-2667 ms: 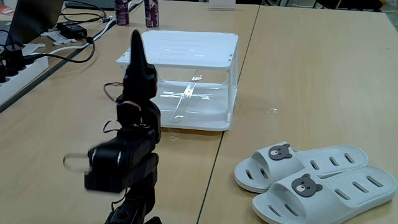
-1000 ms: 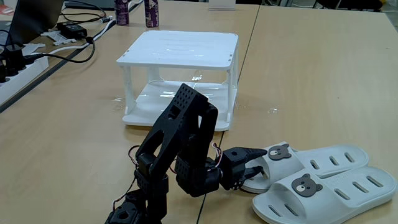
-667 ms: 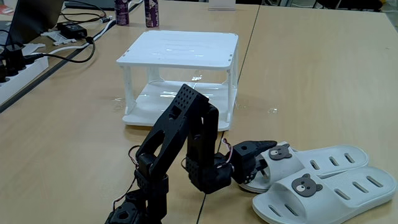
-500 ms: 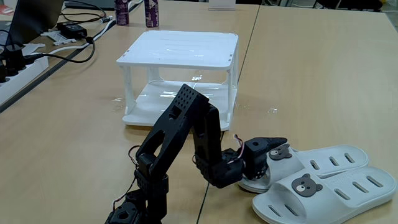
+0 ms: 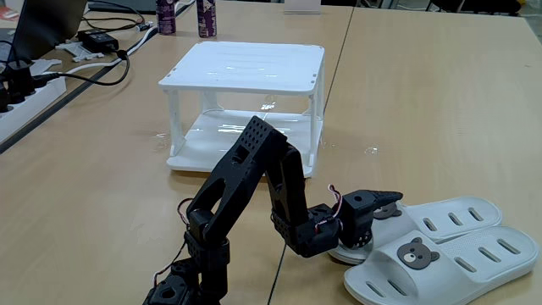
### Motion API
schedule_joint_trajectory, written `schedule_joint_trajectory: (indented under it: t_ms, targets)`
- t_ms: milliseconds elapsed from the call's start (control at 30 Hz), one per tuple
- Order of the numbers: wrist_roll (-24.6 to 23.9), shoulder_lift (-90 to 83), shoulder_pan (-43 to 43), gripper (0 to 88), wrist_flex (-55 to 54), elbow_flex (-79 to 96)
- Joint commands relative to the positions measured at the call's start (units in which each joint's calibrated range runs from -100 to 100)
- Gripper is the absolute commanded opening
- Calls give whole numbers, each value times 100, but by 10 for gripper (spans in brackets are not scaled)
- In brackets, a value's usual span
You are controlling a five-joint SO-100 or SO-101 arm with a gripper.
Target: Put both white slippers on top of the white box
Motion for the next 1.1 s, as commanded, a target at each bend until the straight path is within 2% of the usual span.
schedule_joint_trajectory:
  t_ms: [0, 300, 467, 633, 900, 1067]
  targets:
    - [42, -80, 85, 8, 2, -265]
    - [42, -551, 35, 7, 270, -770]
    - [42, -2049, 150, 7, 2306, -1285]
    - [42, -3109, 159, 7, 4584, -3008]
    - [42, -3412, 109, 7, 7483, -6291]
    - [42, -3445, 142, 7, 8794, -7897]
